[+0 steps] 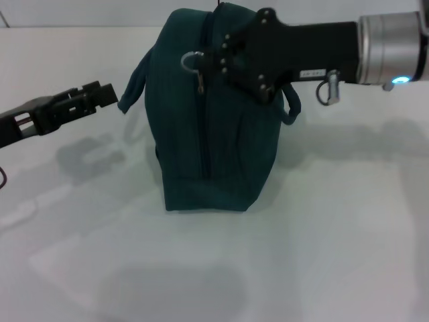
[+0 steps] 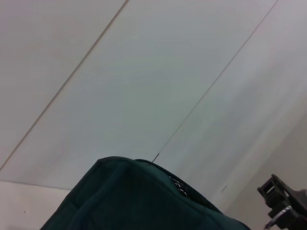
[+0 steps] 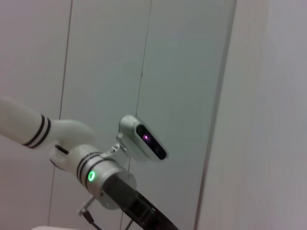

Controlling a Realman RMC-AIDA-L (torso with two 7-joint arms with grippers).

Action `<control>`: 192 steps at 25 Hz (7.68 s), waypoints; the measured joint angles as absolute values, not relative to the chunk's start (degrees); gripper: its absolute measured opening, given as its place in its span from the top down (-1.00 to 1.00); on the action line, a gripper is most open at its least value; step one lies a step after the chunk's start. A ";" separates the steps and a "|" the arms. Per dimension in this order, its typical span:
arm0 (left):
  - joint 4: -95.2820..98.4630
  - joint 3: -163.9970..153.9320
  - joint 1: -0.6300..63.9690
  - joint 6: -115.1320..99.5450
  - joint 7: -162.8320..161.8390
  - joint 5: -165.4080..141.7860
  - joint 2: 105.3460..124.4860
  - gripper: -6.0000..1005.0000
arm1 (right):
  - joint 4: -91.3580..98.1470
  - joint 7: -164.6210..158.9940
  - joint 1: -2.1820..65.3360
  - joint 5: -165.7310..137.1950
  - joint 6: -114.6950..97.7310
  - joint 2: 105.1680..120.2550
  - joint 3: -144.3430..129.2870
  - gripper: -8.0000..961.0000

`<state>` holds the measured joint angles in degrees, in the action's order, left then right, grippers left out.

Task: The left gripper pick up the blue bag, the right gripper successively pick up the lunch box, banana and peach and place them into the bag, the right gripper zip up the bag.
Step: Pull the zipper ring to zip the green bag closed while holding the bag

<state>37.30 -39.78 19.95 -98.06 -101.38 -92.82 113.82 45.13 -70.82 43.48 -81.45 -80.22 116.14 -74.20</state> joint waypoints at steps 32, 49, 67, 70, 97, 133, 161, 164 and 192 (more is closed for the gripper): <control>36.74 -39.50 22.92 -98.14 -109.07 -99.69 116.94 -0.71 | 43.50 -69.34 42.37 -76.02 -76.60 116.19 -80.90 0.98; 36.65 -39.73 23.97 -97.82 -108.58 -98.32 117.73 0.04 | 43.51 -69.34 41.72 -75.44 -76.95 116.19 -81.04 0.98; 37.09 -41.12 24.16 -98.23 -106.99 -98.53 118.67 0.88 | 42.25 -71.01 39.65 -68.91 -77.08 116.05 -81.13 0.98; 37.14 -41.29 24.37 -98.45 -106.37 -98.52 118.91 0.88 | 39.83 -72.52 39.51 -65.27 -77.10 115.85 -80.97 0.98; 32.48 -41.39 24.79 -104.32 -98.38 -98.48 119.46 0.84 | 29.64 -78.82 40.87 -58.26 -72.55 115.66 -80.32 0.98; 32.98 -33.42 24.10 -104.13 -107.97 -96.52 115.62 -0.04 | 28.83 -77.91 34.65 -56.94 -77.46 115.63 -76.01 0.98; 32.80 -39.32 38.12 -89.10 -115.45 -109.36 119.02 -0.49 | 28.27 -76.24 32.13 -54.14 -81.03 115.93 -75.85 0.98; 32.66 -40.00 38.22 -89.18 -115.61 -107.88 119.19 -0.29 | 28.23 -76.21 31.98 -54.12 -81.13 115.92 -75.84 0.98; 29.61 -40.06 38.23 -88.94 -111.56 -103.07 119.60 0.87 | 17.20 -84.73 31.78 -45.15 -84.56 116.18 -77.27 0.98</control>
